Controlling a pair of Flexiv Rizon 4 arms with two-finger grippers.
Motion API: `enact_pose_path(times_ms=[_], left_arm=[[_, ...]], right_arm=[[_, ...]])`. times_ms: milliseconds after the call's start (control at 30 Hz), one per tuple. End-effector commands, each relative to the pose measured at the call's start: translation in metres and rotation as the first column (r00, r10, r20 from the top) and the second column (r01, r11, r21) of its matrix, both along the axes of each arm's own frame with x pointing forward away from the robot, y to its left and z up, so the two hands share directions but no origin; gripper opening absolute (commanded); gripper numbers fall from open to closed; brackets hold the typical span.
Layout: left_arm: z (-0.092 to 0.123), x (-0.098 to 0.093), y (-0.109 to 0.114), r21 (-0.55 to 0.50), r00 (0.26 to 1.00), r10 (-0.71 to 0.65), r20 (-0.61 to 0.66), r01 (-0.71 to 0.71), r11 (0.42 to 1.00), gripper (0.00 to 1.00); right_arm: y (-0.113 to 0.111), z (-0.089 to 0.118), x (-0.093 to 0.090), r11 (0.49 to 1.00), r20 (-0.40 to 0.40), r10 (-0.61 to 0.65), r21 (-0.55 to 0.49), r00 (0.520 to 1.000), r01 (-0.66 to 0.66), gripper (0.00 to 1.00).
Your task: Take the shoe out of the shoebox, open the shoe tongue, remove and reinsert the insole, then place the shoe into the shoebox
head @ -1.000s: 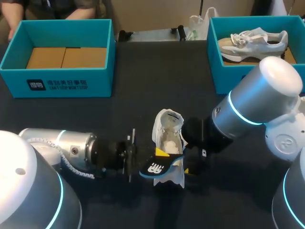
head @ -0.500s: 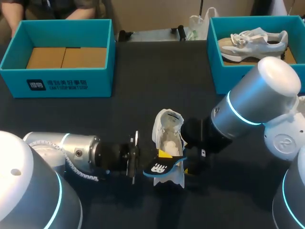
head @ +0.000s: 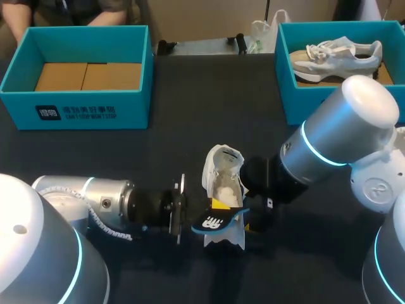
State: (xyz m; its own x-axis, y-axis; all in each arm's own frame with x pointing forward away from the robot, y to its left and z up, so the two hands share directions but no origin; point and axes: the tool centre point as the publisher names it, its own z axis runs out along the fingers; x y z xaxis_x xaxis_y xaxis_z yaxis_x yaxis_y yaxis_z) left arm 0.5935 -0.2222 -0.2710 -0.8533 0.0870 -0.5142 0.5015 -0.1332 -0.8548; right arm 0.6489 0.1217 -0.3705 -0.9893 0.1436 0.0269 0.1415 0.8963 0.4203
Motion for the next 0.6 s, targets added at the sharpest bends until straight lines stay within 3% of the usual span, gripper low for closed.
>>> enact_pose_path(times_ms=[33,600], left_arm=[[-0.004,0.003,-0.003,-0.001,1.000,0.004,-0.005,-0.004,1.000,0.00],[-0.016,0.016,-0.002,-0.021,1.000,-0.016,-0.019,0.016,1.000,0.00]], right_arm=[[0.001,-0.001,-0.001,1.000,0.002,-0.003,-0.002,1.000,0.003,1.00],[0.001,-0.001,-0.001,1.000,0.002,-0.003,-0.002,1.000,0.003,1.00]])
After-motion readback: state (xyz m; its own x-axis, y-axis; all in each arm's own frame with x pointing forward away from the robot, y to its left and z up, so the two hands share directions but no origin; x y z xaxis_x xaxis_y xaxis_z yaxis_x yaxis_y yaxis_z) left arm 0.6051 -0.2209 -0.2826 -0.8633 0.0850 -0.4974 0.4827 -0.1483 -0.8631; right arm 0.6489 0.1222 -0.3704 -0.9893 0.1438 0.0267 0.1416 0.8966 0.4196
